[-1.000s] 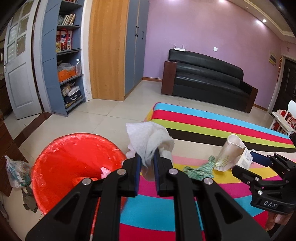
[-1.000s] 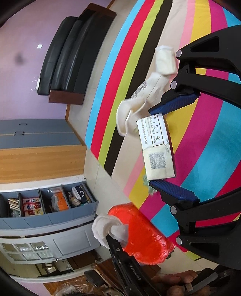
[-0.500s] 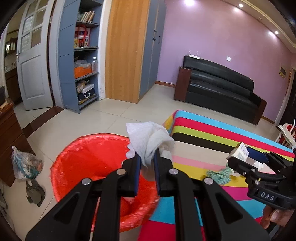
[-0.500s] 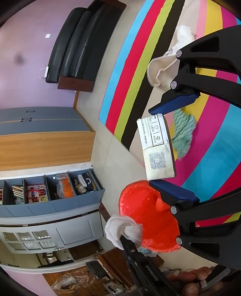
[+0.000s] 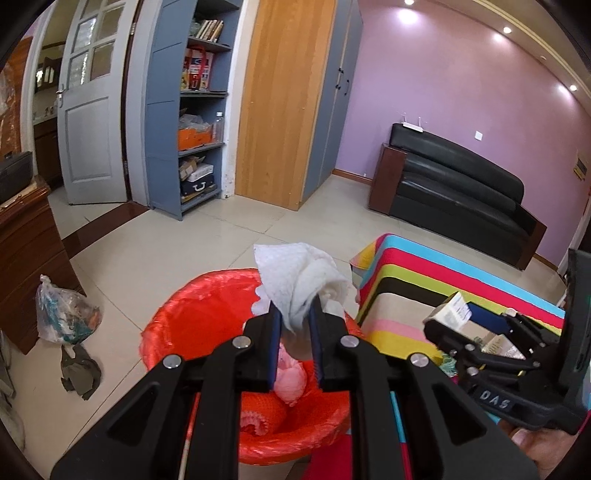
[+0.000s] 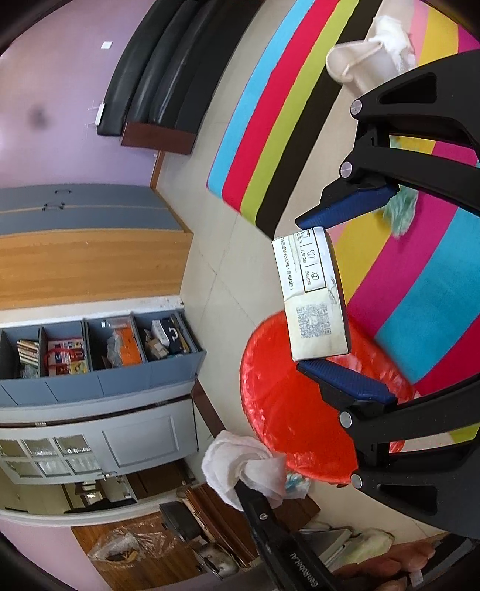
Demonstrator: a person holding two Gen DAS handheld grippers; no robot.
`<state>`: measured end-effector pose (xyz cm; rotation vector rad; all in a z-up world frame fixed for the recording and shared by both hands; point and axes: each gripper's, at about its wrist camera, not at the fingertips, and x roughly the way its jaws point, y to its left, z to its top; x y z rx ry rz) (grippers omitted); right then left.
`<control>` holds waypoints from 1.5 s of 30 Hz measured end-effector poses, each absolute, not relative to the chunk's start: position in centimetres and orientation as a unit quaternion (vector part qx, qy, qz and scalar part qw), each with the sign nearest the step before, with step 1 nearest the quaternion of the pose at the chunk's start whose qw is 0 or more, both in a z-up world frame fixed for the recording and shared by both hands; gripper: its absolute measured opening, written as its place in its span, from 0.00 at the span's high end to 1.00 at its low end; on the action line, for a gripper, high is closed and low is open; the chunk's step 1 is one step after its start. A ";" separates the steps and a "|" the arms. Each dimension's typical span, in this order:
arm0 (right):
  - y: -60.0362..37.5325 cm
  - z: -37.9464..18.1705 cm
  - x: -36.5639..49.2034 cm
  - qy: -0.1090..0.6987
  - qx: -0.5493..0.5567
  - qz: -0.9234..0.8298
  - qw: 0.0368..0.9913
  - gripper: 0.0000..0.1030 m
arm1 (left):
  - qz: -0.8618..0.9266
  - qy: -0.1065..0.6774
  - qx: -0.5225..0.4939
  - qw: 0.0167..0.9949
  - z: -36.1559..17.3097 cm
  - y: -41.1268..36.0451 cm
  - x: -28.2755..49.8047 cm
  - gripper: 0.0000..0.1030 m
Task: Collect trash
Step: 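Carry the tissue and white card over the red bin with both tools, then open both tools to drop the tissue and card into the bin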
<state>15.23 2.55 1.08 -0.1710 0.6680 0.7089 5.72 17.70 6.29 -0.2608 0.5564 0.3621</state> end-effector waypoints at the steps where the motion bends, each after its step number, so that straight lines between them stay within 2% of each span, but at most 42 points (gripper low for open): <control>1: 3.0 1.0 15.1 0.321 -0.084 0.343 0.879 0.35 | 0.180 0.272 -0.129 0.936 6.4 18.0 5.5 0.85; 25: 10.2 -1.5 13.0 0.329 -0.122 0.399 0.847 0.34 | 0.227 0.280 -0.145 0.922 6.3 21.0 4.1 0.83; 28: 10.6 -1.9 12.8 0.330 -0.125 0.406 0.843 0.34 | 0.234 0.280 -0.150 0.919 6.2 21.4 4.0 0.78; 30: 10.8 -2.0 12.7 0.332 -0.126 0.410 0.840 0.31 | 0.238 0.280 -0.154 0.917 6.1 21.6 3.9 0.59; 31: 10.9 -2.1 12.7 0.332 -0.126 0.412 0.839 0.27 | 0.243 0.278 -0.154 0.916 6.1 21.7 3.9 0.55; 45: 9.1 -1.2 13.2 0.320 -0.105 0.394 0.855 0.25 | 0.238 0.272 -0.151 0.920 5.5 21.5 4.4 0.54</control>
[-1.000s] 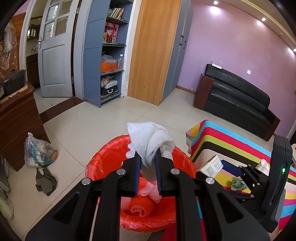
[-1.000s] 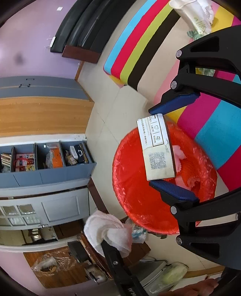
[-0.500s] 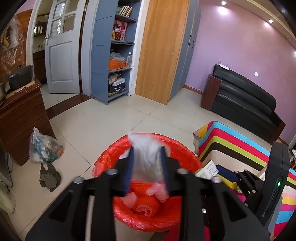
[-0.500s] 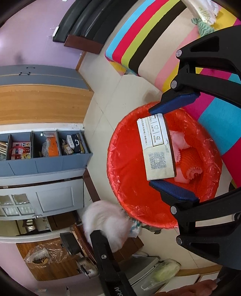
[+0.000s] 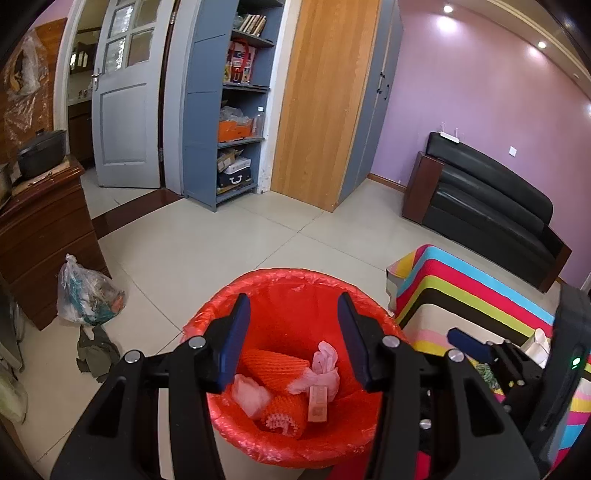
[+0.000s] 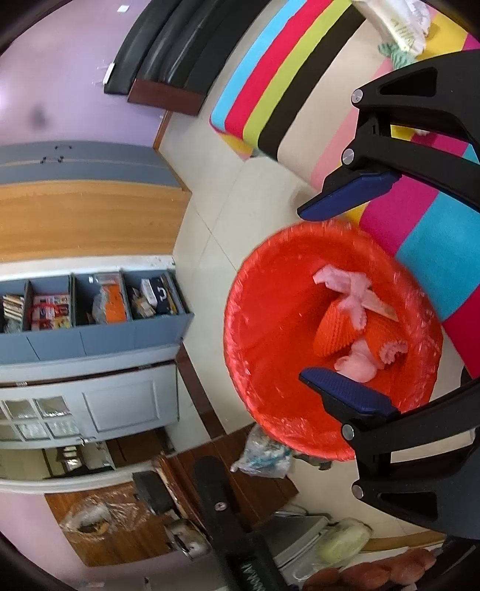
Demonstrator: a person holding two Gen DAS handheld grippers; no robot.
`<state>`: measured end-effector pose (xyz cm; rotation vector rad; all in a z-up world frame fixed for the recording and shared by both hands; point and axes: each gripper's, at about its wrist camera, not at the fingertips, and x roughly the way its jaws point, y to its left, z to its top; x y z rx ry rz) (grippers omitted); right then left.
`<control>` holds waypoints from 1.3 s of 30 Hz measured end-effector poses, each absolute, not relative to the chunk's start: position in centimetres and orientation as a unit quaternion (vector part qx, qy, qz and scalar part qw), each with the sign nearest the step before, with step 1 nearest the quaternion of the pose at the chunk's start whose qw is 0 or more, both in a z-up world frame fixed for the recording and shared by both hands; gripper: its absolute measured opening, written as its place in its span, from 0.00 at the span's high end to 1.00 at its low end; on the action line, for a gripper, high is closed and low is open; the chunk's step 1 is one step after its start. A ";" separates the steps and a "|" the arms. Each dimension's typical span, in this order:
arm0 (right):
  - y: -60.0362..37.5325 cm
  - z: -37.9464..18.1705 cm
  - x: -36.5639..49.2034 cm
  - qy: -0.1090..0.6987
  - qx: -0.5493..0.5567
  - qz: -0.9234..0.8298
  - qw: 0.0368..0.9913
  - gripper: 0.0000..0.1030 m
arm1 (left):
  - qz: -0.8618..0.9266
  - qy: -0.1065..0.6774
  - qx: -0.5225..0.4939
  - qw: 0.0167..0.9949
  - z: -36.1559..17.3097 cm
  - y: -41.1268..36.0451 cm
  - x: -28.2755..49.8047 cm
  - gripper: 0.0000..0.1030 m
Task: Collect trash
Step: 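Move both tools back over the remaining trash on the rug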
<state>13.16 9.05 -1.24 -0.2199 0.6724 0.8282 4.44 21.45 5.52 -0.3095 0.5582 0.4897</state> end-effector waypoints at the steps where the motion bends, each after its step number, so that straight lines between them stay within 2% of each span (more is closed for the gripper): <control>1: 8.6 -1.0 13.3 0.318 -0.102 0.390 0.858 0.25 | 0.237 0.271 -0.148 0.921 5.4 21.3 4.7 0.54; 10: 3.5 1.0 14.1 0.295 -0.087 0.356 0.882 0.22 | 0.208 0.259 -0.127 0.934 5.9 17.7 7.2 0.54; 23: -5.1 3.0 15.2 0.275 -0.075 0.292 0.913 0.21 | 0.145 0.258 -0.102 0.950 6.3 11.1 11.1 0.46; 39: -15.3 3.3 18.2 0.272 -0.037 0.218 0.937 0.18 | 0.079 0.264 -0.062 0.959 6.7 3.1 16.2 0.43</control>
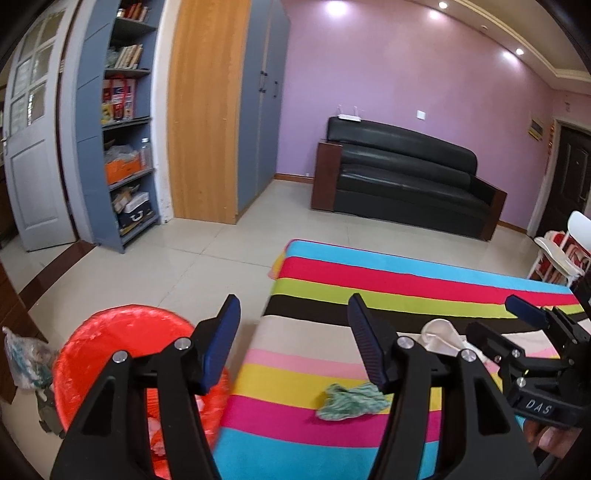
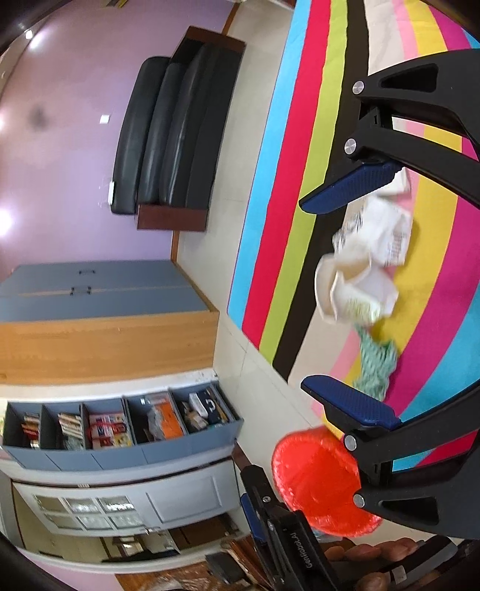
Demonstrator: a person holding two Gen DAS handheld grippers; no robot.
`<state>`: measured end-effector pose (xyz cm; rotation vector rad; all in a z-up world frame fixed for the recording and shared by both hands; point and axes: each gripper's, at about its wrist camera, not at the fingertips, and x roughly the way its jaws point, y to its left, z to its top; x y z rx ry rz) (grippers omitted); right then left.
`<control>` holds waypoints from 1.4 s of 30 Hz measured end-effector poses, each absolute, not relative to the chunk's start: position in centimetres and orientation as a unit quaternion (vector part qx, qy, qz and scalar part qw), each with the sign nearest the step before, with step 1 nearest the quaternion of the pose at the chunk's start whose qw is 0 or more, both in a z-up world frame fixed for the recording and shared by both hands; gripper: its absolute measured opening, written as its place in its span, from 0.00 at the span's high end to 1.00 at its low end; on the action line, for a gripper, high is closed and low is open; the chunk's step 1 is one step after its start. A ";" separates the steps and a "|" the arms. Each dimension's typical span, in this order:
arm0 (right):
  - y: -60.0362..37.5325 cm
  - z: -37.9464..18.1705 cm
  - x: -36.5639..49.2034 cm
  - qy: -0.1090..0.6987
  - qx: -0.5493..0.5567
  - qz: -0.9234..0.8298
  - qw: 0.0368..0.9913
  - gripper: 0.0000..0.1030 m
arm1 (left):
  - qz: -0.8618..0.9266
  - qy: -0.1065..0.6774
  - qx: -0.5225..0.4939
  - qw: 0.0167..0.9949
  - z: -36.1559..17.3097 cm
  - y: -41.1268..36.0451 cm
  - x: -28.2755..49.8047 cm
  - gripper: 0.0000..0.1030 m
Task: Collect trash
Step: 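Move both tools back over the remaining trash on the rug, then grasp a white paper cup with the left tool while the right tool grasps a white tissue pack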
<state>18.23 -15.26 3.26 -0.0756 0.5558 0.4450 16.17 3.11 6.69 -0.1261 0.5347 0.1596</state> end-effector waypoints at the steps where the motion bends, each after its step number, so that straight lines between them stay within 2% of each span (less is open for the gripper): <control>1: -15.9 3.3 18.4 0.271 -0.034 0.212 0.938 0.18 | 0.075 0.265 -0.060 0.959 6.6 2.6 16.5 0.43; 20: -24.0 1.4 21.0 0.290 -0.002 0.152 0.945 0.18 | 0.008 0.292 0.001 0.956 3.6 -6.6 19.4 0.31; 23: -24.8 1.0 21.5 0.297 0.001 0.149 0.943 0.18 | -0.002 0.295 0.011 0.955 3.1 -7.6 19.6 0.26; 42: -28.7 -1.0 24.1 0.327 0.035 0.123 0.936 0.18 | -0.031 0.338 0.060 0.939 -1.9 -11.3 22.2 0.23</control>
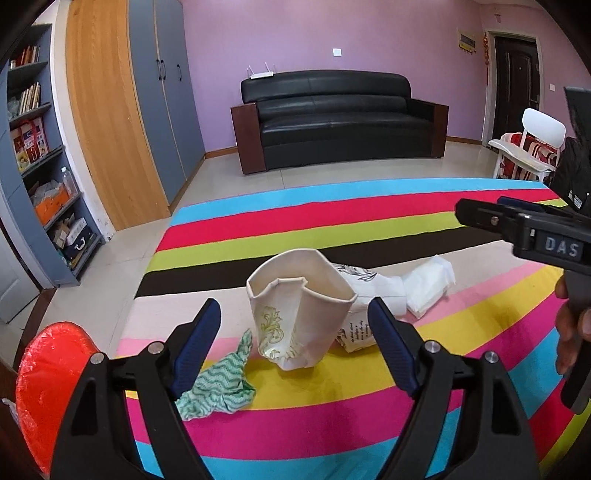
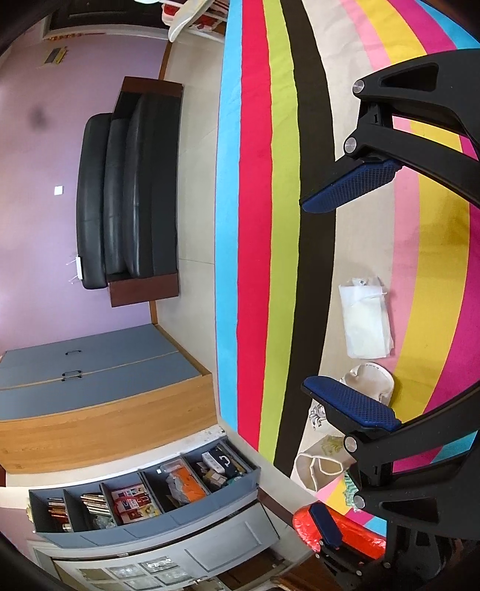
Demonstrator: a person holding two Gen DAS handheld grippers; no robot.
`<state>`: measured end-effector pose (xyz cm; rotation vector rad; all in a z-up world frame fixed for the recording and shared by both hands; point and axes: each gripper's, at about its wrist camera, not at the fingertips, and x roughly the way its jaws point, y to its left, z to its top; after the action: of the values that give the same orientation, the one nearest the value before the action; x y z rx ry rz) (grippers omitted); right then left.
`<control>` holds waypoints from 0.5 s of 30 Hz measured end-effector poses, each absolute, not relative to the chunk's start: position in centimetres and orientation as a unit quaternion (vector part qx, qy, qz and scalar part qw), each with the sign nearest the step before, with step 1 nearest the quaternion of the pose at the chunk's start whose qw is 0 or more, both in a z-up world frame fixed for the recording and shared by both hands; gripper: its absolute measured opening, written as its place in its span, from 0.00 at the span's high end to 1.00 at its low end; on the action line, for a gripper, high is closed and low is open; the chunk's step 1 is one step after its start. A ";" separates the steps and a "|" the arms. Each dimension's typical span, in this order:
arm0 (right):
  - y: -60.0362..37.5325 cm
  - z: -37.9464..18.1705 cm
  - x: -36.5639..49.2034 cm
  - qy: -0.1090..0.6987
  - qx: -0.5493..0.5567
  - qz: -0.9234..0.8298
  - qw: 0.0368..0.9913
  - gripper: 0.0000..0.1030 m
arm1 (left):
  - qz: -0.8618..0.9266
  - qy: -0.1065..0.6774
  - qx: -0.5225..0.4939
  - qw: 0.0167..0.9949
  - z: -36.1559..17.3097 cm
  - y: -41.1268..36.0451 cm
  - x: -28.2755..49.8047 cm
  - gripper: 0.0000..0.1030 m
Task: Collect trash
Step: 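Grasp a white paper cup with the left tool while the right tool grasps a white tissue pack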
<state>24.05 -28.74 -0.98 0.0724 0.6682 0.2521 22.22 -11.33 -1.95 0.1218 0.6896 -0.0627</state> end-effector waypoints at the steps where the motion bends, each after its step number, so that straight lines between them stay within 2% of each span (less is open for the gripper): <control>1: -28.7 -1.1 24.1 0.329 0.035 0.124 0.935 0.18 | -0.032 0.341 0.058 0.938 -2.2 -11.2 22.5 0.23; 10: -28.2 -1.8 24.6 0.341 0.028 0.129 0.931 0.18 | -0.053 0.338 0.048 0.938 -3.2 -10.2 24.0 0.25; 12: -27.9 -1.9 24.6 0.344 0.025 0.131 0.930 0.18 | -0.057 0.341 0.046 0.937 -3.3 -10.0 24.2 0.38; 14: -27.6 -2.1 24.7 0.347 0.022 0.132 0.928 0.18 | -0.059 0.346 0.047 0.935 -3.5 -9.9 24.4 0.46; 15: -27.5 -2.1 24.6 0.348 0.021 0.133 0.928 0.18 | -0.060 0.344 0.048 0.936 -3.5 -9.9 24.4 0.47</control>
<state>24.62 -27.53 -2.12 0.0427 0.7123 0.2718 24.43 -9.90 -3.46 0.0974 0.7038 -0.1218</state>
